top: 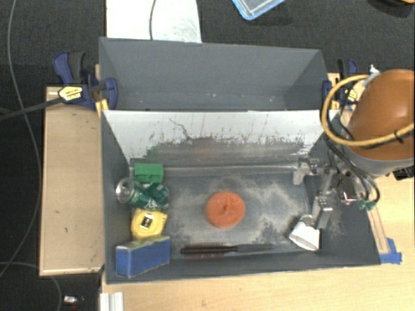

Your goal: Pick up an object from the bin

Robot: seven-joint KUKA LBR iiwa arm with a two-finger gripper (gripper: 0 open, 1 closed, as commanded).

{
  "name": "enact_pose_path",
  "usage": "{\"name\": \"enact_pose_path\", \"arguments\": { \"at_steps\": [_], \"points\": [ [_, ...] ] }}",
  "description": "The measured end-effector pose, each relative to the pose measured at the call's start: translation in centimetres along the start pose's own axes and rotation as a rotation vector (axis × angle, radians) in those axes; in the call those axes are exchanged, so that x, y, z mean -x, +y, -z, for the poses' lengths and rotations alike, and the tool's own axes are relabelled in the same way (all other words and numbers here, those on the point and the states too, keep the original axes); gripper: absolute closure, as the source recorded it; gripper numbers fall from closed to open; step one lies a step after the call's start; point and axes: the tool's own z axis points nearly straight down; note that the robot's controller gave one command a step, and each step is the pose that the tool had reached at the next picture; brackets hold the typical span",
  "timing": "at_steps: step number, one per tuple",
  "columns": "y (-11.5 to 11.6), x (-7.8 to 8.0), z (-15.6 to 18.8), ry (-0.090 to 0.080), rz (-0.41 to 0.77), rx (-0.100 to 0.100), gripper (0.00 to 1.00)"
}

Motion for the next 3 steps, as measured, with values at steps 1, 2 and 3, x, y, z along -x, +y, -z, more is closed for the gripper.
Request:
{"name": "enact_pose_path", "arguments": {
  "at_steps": [1, 2, 3],
  "points": [
    [0.0, 0.1, 0.4, -0.009, 0.002, -0.001, 0.0],
    [-1.1, 0.2, -3.6, -0.011, 0.163, -0.002, 0.0],
    [-3.3, -0.3, -7.3, -0.007, 0.611, -0.003, 0.0]
  ]
}}
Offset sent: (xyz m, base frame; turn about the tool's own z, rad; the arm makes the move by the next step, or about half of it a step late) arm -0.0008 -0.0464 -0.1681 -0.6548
